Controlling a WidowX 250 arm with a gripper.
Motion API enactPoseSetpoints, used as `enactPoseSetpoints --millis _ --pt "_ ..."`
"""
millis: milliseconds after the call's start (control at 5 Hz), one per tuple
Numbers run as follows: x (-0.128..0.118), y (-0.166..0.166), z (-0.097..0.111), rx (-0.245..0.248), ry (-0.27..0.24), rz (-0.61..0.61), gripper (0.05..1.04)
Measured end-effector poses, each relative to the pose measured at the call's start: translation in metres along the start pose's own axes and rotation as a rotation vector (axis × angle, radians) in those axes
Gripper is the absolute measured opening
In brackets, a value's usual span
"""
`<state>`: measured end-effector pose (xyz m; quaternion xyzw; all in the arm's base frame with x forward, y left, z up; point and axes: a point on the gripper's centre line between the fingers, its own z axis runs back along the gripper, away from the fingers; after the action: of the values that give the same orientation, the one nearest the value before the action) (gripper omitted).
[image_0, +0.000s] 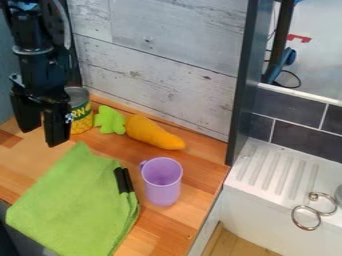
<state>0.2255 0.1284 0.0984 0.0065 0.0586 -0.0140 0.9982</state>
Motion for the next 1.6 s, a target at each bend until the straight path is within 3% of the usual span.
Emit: enactPoseSetpoints --millis 200,600,1000,1400,1600 --pt "-0.002 -0.003 -0.008 -0.017 0.025 -0.003 1.001" --pt "-0.014 -0.045 -0.041 -0.070 0.083 -0.162 1.001" --pt "-0.007 -0.065 -0.064 -0.067 0.128 -0.225 1.001" --pt "0.006 -0.060 -0.091 -0.081 0.192 -0.221 1.001" --pt "0.012 -0.031 -0.093 -0.017 0.239 -0.129 1.001"
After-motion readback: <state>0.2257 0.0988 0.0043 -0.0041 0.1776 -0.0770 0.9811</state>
